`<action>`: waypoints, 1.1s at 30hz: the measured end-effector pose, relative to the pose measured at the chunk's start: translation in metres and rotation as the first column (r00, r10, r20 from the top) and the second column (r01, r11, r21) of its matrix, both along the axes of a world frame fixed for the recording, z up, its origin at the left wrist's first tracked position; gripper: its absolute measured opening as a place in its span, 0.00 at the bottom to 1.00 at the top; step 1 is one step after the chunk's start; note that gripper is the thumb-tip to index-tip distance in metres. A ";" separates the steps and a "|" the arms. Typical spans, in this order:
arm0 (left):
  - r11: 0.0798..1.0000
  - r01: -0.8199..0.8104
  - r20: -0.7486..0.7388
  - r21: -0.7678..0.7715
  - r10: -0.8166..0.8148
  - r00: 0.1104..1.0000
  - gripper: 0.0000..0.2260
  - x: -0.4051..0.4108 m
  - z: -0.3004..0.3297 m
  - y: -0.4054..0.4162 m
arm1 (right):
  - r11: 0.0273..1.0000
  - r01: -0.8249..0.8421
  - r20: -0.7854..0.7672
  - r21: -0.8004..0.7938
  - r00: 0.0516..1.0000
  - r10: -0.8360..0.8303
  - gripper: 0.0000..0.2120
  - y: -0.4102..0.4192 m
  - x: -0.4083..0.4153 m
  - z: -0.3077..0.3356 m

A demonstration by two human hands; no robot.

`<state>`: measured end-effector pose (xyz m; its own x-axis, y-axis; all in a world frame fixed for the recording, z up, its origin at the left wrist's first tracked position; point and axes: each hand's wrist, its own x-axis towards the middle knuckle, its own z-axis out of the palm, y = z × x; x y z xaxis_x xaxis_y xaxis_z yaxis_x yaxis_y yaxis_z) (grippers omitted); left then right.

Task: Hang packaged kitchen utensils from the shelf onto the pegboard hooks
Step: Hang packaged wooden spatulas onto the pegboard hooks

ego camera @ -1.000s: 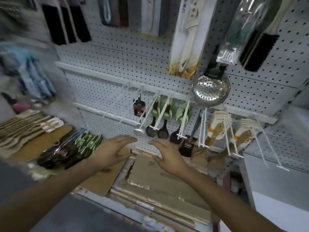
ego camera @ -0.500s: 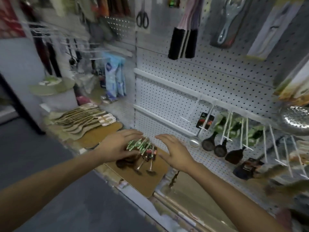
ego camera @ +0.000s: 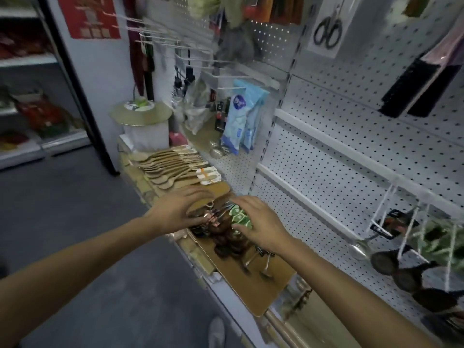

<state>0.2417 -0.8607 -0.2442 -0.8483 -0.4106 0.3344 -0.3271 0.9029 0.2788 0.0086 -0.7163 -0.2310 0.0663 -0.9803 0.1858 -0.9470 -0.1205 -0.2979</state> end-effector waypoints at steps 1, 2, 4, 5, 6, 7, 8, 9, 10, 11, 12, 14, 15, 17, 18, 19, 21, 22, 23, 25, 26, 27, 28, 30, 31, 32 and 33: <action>1.000 -0.014 0.005 0.008 0.014 1.000 0.27 0.002 -0.002 -0.011 | 1.000 -0.014 -0.011 0.007 1.000 0.014 0.29 -0.013 0.000 -0.003; 0.999 -0.036 0.011 0.020 0.036 0.999 0.27 0.004 -0.004 -0.025 | 1.000 -0.030 -0.020 0.010 0.999 0.030 0.29 -0.030 -0.001 -0.007; 0.998 -0.056 0.027 0.024 0.055 0.998 0.27 0.005 -0.005 -0.043 | 0.998 -0.054 -0.028 0.013 0.998 0.054 0.29 -0.054 -0.003 -0.011; 0.997 -0.071 0.042 0.021 0.070 0.997 0.27 0.006 -0.007 -0.057 | 0.997 -0.072 -0.017 0.018 0.997 0.072 0.29 -0.072 -0.005 -0.014; 0.996 -0.086 0.053 0.021 0.085 0.995 0.26 0.006 -0.009 -0.071 | 0.996 -0.087 -0.003 0.021 0.996 0.087 0.29 -0.089 -0.008 -0.018; 0.995 -0.101 0.057 0.020 0.099 0.993 0.26 0.006 -0.010 -0.084 | 0.995 -0.100 0.012 0.020 0.995 0.100 0.29 -0.106 -0.011 -0.021; 0.993 -0.113 0.060 0.019 0.112 0.992 0.26 0.006 -0.011 -0.098 | 0.994 -0.108 0.022 0.023 0.994 0.108 0.30 -0.125 -0.014 -0.024; 0.993 -0.120 0.065 0.019 0.119 0.991 0.26 0.005 -0.013 -0.112 | 0.993 -0.116 0.025 0.027 0.993 0.116 0.30 -0.143 -0.017 -0.027; 0.992 -0.122 0.074 0.018 0.121 0.990 0.25 0.005 -0.013 -0.126 | 0.992 -0.122 0.025 0.034 0.992 0.122 0.30 -0.161 -0.019 -0.031; 0.992 -0.125 0.084 0.017 0.123 0.989 0.25 0.004 -0.014 -0.139 | 0.991 -0.129 0.026 0.041 0.991 0.128 0.30 -0.178 -0.022 -0.034; 0.991 -0.131 0.087 0.016 0.129 0.988 0.25 0.002 -0.014 -0.151 | 0.989 -0.138 0.026 0.051 0.990 0.136 0.30 -0.195 -0.023 -0.037; 0.987 -0.160 0.080 0.023 0.158 0.984 0.24 0.000 -0.017 -0.174 | 0.985 -0.159 0.026 0.066 0.987 0.158 0.30 -0.224 -0.025 -0.042; 0.983 -0.182 0.073 0.029 0.179 0.981 0.24 0.000 -0.019 -0.184 | 0.984 -0.166 0.027 0.069 0.986 0.164 0.30 -0.237 -0.025 -0.043; 0.977 -0.210 0.069 0.047 0.207 0.976 0.25 0.000 -0.023 -0.204 | 0.984 -0.156 0.033 0.089 0.988 0.154 0.30 -0.259 -0.023 -0.044; 0.977 -0.210 0.076 0.050 0.206 0.976 0.25 0.001 -0.026 -0.214 | 0.984 -0.147 0.034 0.100 0.989 0.145 0.30 -0.269 -0.022 -0.045; 0.978 -0.202 0.085 0.051 0.197 0.977 0.24 0.002 -0.029 -0.225 | 0.984 -0.142 0.034 0.106 0.990 0.139 0.30 -0.278 -0.020 -0.047; 0.981 -0.189 0.098 0.053 0.183 0.978 0.24 0.005 -0.037 -0.250 | 0.984 -0.129 0.036 0.123 0.991 0.125 0.30 -0.297 -0.017 -0.053; 0.980 -0.190 0.102 0.058 0.184 0.978 0.23 0.007 -0.041 -0.263 | 0.984 -0.121 0.036 0.131 0.993 0.117 0.30 -0.306 -0.014 -0.057; 0.979 -0.190 0.106 0.068 0.182 0.978 0.23 0.010 -0.046 -0.277 | 0.984 -0.111 0.031 0.137 0.994 0.108 0.30 -0.316 -0.011 -0.061; 0.983 -0.164 0.123 0.078 0.154 0.980 0.22 0.017 -0.055 -0.305 | 0.985 -0.085 0.020 0.149 0.996 0.083 0.30 -0.335 -0.002 -0.068; 0.987 -0.142 0.141 0.077 0.130 0.981 0.22 0.021 -0.060 -0.320 | 0.986 -0.067 0.013 0.156 0.998 0.066 0.29 -0.344 0.003 -0.072; 0.990 -0.117 0.159 0.076 0.104 0.982 0.23 0.024 -0.065 -0.336 | 0.986 -0.046 0.007 0.163 0.999 0.045 0.29 -0.354 0.009 -0.075; 0.993 -0.092 0.172 0.079 0.078 0.982 0.23 0.027 -0.071 -0.351 | 0.984 -0.020 0.001 0.175 1.000 0.020 0.30 -0.363 0.016 -0.078; 0.994 -0.052 0.194 0.094 0.033 0.980 0.23 0.033 -0.081 -0.383 | 0.978 0.045 -0.017 0.203 0.999 -0.043 0.30 -0.381 0.032 -0.085; 0.994 -0.036 0.206 0.105 0.013 0.979 0.24 0.036 -0.088 -0.398 | 0.973 0.080 -0.025 0.218 0.997 -0.076 0.30 -0.390 0.040 -0.090; 0.992 -0.024 0.211 0.122 -0.002 0.977 0.24 0.038 -0.095 -0.412 | 0.966 0.111 -0.030 0.234 0.994 -0.106 0.30 -0.399 0.048 -0.095; 0.990 -0.018 0.216 0.141 -0.013 0.976 0.24 0.041 -0.103 -0.424 | 0.956 0.140 -0.038 0.257 0.990 -0.135 0.30 -0.407 0.055 -0.102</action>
